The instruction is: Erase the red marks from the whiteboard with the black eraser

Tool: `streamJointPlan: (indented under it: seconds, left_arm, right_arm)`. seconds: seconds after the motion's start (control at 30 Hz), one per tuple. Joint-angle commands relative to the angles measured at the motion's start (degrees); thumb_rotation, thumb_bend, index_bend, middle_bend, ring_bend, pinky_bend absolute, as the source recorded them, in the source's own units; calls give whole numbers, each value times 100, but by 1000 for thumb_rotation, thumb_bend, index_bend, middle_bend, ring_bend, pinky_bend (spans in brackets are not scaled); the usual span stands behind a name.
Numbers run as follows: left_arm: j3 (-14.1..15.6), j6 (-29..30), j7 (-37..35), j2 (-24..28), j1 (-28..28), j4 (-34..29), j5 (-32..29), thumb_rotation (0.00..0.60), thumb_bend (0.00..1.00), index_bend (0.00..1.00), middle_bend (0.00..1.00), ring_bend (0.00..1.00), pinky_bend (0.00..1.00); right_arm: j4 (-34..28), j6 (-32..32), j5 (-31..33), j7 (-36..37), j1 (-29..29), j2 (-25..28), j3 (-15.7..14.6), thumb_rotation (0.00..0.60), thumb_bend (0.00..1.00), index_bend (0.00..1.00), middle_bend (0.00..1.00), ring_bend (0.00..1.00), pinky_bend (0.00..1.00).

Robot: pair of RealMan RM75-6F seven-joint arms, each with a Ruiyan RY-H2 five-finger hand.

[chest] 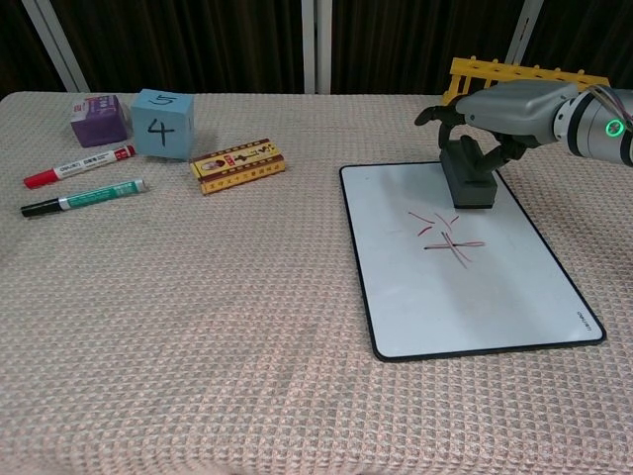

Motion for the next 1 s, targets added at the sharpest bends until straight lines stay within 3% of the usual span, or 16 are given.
streamJointPlan:
  seconds: [0.03, 0.3, 0.57, 0.77, 0.83, 0.9, 1.0]
  left_arm:
    - [-12, 8, 0, 7, 7, -10, -19, 469, 125, 72, 53, 17, 166]
    - [-37, 31, -22, -17, -2, 13, -8, 470, 124, 73, 53, 17, 166]
    - [-26, -74, 5, -79, -56, 20, -16, 469, 125, 73, 53, 17, 166]
    - [-38, -78, 77, -87, -80, -24, 1, 470, 124, 73, 53, 17, 166]
    - [-39, -86, 98, -88, -88, -42, 0, 473, 124, 73, 53, 17, 166]
    - [-33, -92, 110, -96, -90, -45, 3, 472, 124, 73, 53, 17, 166]
    - [-28, -114, 104, -105, -92, -34, -19, 469, 124, 73, 53, 17, 166]
  right_arm:
    - [-1, -115, 274, -206, 65, 38, -3, 464, 832, 0, 221, 0, 0]
    - [-30, 37, 427, -340, 46, 119, -41, 464, 836, 0, 254, 0, 0]
    - [-54, 71, 635, -450, -22, 307, -116, 465, 836, 0, 370, 0, 0]
    - [-152, 100, 688, -486, -51, 449, -161, 466, 831, 0, 375, 0, 0]
    - [-210, 127, 668, -514, -65, 487, -195, 463, 814, 0, 318, 0, 0]
    - [-282, 170, 637, -538, -91, 525, -231, 459, 785, 0, 199, 0, 0]
    - [-442, 363, 562, -583, -165, 567, -267, 454, 577, 0, 39, 0, 0]
